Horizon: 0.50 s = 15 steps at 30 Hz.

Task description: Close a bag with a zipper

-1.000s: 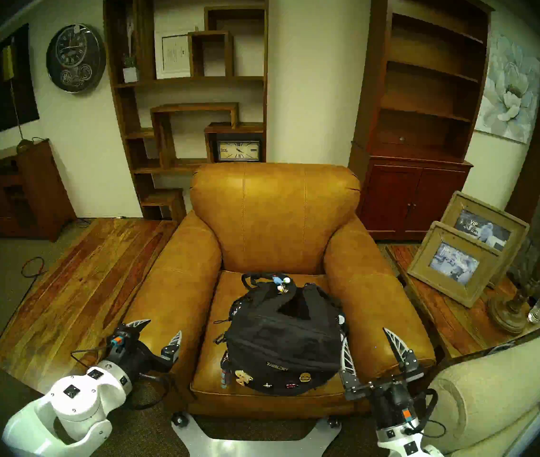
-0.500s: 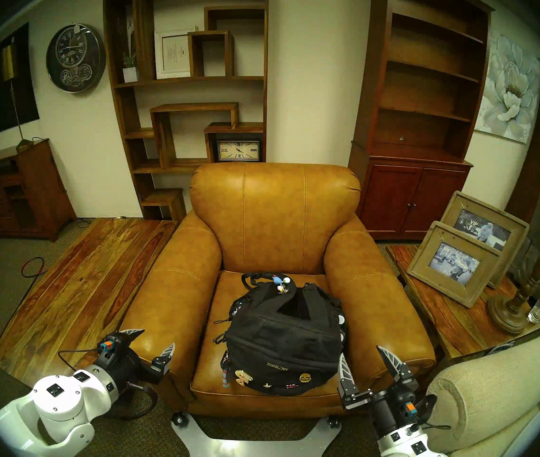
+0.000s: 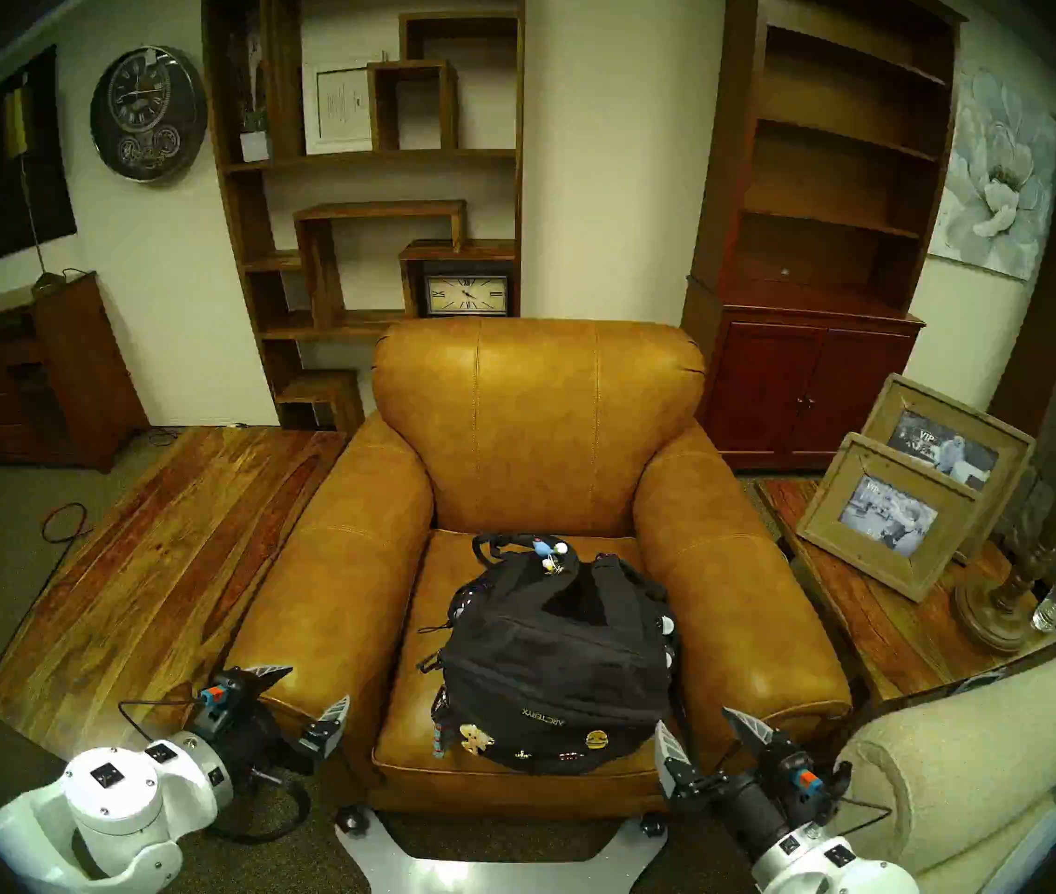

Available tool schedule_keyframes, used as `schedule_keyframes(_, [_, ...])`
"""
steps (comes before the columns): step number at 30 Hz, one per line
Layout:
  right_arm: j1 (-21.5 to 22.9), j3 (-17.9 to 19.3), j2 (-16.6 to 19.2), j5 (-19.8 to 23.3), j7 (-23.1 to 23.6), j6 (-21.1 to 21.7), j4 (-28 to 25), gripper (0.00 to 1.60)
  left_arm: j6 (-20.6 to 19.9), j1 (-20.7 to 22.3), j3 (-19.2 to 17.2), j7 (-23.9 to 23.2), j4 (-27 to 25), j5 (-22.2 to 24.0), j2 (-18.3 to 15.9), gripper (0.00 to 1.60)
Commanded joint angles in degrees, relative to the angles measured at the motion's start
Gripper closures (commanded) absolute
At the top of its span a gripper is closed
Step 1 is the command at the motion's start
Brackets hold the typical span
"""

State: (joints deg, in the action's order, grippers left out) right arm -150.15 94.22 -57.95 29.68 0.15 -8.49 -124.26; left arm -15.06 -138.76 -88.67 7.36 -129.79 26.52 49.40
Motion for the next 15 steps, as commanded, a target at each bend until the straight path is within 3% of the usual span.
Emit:
schedule_keyframes(1, [1.0,-0.2,-0.7,1.6,1.8,-3.0,0.0,0.00,0.4,1.7,0.8,-0.2,-0.1,-0.2,0.2,0.00])
schedule_keyframes(15, [1.1,0.0,-1.1,1.8,2.6,-3.2,0.3,0.00,0.3,1.9,0.9,-0.4,0.0,-0.5,0.4,0.00])
